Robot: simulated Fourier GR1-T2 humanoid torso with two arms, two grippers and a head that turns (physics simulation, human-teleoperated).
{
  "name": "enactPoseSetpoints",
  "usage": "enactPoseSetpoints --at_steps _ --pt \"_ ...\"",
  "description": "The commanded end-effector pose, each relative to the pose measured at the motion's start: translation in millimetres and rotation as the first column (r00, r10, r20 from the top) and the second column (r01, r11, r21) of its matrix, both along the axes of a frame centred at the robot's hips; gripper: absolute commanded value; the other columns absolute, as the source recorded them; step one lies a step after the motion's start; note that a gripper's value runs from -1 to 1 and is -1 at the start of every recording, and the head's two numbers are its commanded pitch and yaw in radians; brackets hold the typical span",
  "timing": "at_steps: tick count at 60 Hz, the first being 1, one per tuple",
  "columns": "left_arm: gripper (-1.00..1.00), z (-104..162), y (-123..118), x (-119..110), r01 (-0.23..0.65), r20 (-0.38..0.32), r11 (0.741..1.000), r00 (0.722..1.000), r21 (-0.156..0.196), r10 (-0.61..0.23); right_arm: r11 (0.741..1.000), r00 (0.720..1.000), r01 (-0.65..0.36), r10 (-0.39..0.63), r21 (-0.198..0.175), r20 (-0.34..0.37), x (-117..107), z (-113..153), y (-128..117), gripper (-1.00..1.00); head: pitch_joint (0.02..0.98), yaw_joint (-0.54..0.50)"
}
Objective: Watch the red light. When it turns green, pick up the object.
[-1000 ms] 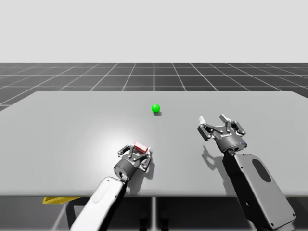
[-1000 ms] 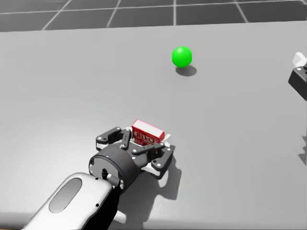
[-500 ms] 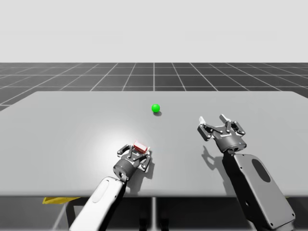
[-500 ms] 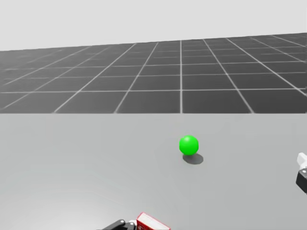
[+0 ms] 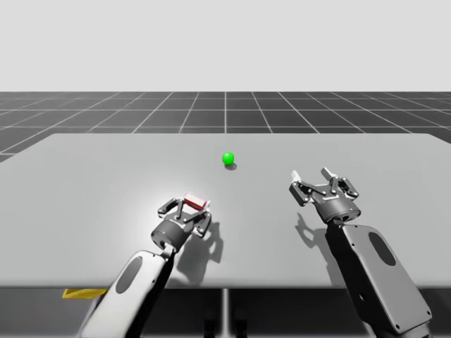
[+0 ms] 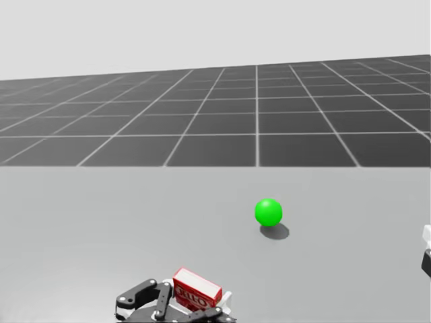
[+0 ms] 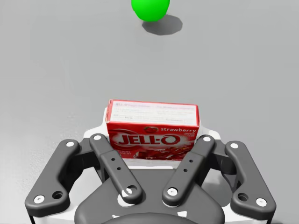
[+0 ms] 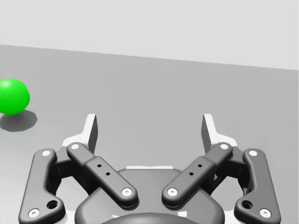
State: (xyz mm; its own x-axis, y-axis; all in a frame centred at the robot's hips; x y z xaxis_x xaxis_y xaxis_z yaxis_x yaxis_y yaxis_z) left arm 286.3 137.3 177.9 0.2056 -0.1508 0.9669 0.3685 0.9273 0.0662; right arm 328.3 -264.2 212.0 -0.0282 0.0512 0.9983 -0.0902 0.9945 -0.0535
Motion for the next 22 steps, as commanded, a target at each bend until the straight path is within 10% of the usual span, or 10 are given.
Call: enactPoseSetpoints --at_steps 1,22 --pt "1.00 42.3 -6.5 13.9 0.103 0.080 0.994 0.992 -0.027 -0.101 1.000 1.000 -0.002 0.002 0.006 -0.003 0.6 -0.3 -1.0 -1.00 0.441 0.13" --pt "1.00 143.5 1.0 12.2 0.059 0.336 0.998 0.941 -0.036 -0.044 1.000 1.000 -0.009 0.009 0.000 0.001 0.0 -0.7 -0.8 -1.00 0.440 0.13"
